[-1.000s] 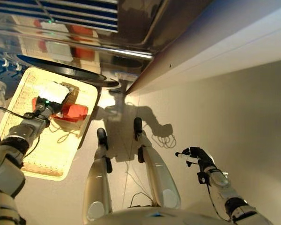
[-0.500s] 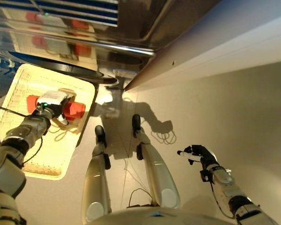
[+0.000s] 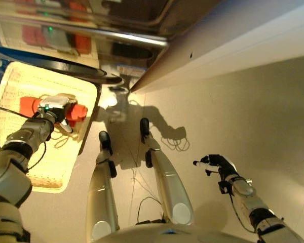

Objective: Pick up the clothes and place them into the washing machine

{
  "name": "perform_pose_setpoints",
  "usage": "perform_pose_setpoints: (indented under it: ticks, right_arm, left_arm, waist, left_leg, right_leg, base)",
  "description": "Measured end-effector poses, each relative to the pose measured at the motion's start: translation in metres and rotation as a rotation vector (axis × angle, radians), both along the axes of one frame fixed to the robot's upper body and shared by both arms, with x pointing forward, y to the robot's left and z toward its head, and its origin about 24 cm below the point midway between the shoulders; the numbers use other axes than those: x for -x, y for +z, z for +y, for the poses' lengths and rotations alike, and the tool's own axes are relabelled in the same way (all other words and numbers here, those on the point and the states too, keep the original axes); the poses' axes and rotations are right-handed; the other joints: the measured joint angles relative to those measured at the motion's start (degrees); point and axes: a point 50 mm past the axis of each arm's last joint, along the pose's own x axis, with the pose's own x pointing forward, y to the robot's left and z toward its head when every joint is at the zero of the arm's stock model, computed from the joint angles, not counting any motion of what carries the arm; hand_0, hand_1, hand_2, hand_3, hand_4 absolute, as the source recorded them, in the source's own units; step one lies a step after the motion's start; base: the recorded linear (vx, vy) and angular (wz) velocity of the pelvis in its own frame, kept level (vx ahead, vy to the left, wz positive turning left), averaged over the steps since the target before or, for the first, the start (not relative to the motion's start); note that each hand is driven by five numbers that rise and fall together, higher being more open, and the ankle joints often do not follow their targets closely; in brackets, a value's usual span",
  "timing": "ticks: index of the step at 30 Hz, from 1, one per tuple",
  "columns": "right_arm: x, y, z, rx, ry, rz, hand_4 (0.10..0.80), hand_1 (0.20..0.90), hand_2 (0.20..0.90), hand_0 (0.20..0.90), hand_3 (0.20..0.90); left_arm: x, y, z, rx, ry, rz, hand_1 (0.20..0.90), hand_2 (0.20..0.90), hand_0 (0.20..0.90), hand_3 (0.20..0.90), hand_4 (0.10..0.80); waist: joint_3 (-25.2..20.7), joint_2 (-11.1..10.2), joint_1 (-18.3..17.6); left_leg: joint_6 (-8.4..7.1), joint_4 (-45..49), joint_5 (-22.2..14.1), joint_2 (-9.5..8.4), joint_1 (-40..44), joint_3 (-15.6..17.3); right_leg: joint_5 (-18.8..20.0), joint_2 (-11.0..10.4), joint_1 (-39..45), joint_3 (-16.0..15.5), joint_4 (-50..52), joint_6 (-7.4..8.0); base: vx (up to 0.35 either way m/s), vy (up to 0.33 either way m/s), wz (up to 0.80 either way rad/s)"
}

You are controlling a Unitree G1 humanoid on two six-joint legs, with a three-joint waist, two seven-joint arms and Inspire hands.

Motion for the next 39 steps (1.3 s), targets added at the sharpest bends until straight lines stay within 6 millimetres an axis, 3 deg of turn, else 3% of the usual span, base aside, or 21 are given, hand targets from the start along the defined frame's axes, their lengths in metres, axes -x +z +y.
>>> perform_pose_setpoints:
  ticks: [5,11,12,13,14,20,27,36,39]
  right_arm:
    - [-0.004,0.001,0.002,-0.016,-0.012,-0.008,0.8,0.9,0.9,0.9,0.9]
    - [-0.006,0.002,0.005,-0.023,-0.007,-0.019,0.8,0.9,0.9,0.9,0.9]
    - [-0.006,0.002,0.005,-0.023,-0.007,-0.02,0.8,0.9,0.9,0.9,0.9]
    - [-0.006,0.002,0.005,-0.023,-0.007,-0.019,0.8,0.9,0.9,0.9,0.9]
    - [-0.006,0.003,0.004,-0.023,-0.009,-0.02,0.8,0.9,0.9,0.9,0.9]
    - [-0.007,0.003,0.004,-0.021,-0.012,-0.024,0.8,0.9,0.9,0.9,0.9]
    - [-0.006,0.004,0.001,-0.011,-0.017,-0.017,0.8,0.9,0.9,0.9,0.9]
    - [0.013,-0.012,0.005,-0.021,-0.036,0.055,0.8,0.9,0.9,0.9,0.9]
    - [0.016,-0.014,0.005,-0.026,-0.045,0.061,0.8,0.9,0.9,0.9,0.9]
  left_arm:
    - [-0.004,0.005,-0.003,0.007,-0.01,-0.025,0.9,0.9,0.9,0.9,0.8]
    - [-0.005,0.002,-0.006,0.066,0.017,-0.069,0.9,0.9,0.9,0.9,0.8]
    - [-0.005,0.001,-0.006,0.067,0.022,-0.069,0.365,0.365,0.365,0.365,0.418]
    - [-0.005,0.0,-0.007,0.072,0.03,-0.073,0.236,0.236,0.236,0.236,0.325]
    - [-0.005,0.0,-0.007,0.075,0.034,-0.076,0.2,0.2,0.2,0.2,0.3]
    - [-0.005,0.001,-0.002,0.086,0.083,-0.101,0.2,0.2,0.2,0.2,0.3]
    - [0.019,-0.041,0.006,0.128,0.172,-0.006,0.2,0.2,0.2,0.2,0.3]
    - [0.048,-0.088,0.002,0.615,0.485,-0.177,0.2,0.2,0.2,0.2,0.3]
    - [0.057,-0.098,0.003,0.902,0.673,-0.296,0.2,0.2,0.2,0.2,0.3]
  waist:
    - [0.05,0.03,0.05]
    - [0.06,0.05,1.05]
    - [0.06,0.05,1.05]
    - [0.05,0.05,1.04]
    - [0.04,0.07,1.01]
    - [-0.16,0.07,0.87]
    - [-1.53,0.27,1.4]
    - [-4.84,0.97,2.89]
    - [-5.55,1.18,2.82]
  left_leg:
    - [0.57,10.79,-4.95,0.56,-4.96,-0.41]
    - [0.64,14.7,-6.58,0.7,-6.96,-0.29]
    - [0.63,14.8,-6.59,0.73,-6.92,-0.28]
    - [0.63,14.77,-6.58,0.73,-6.85,-0.22]
    - [0.62,14.74,-6.57,0.73,-6.77,-0.13]
    - [0.82,12.83,-6.13,0.72,-5.44,1.19]
    - [1.05,5.63,-4.54,-0.15,1.86,2.75]
    - [0.44,-9.36,0.73,-1.85,15.0,2.42]
    - [0.5,-10.42,0.93,-2.06,16.62,2.41]
  right_leg:
    - [-5.41,-0.63,-5.21,0.42,11.17,0.45]
    - [-6.5,-0.87,-7.46,0.89,14.7,0.33]
    - [-6.5,-0.84,-7.46,0.89,14.81,0.33]
    - [-6.49,-0.85,-7.44,0.93,14.77,0.33]
    - [-6.47,-0.83,-7.42,0.97,14.75,0.34]
    - [-5.16,-0.37,-6.74,1.78,13.0,0.44]
    - [-3.58,-0.84,-0.4,2.0,6.82,0.85]
    - [-1.36,-1.64,10.88,0.85,-3.26,0.96]
    - [-1.32,-1.76,12.32,0.86,-3.92,1.03]
  base:
    - [0.001,0.023,0.01]
    - [0.034,0.038,-0.05]
    - [0.025,0.044,-0.04]
    - [0.023,0.041,-0.03]
    - [0.018,0.041,-0.03]
    - [0.026,0.034,-0.08]
    - [0.05,0.014,-0.06]
    - [0.034,-0.023,0.03]
    - [0.0,0.0,0.0]
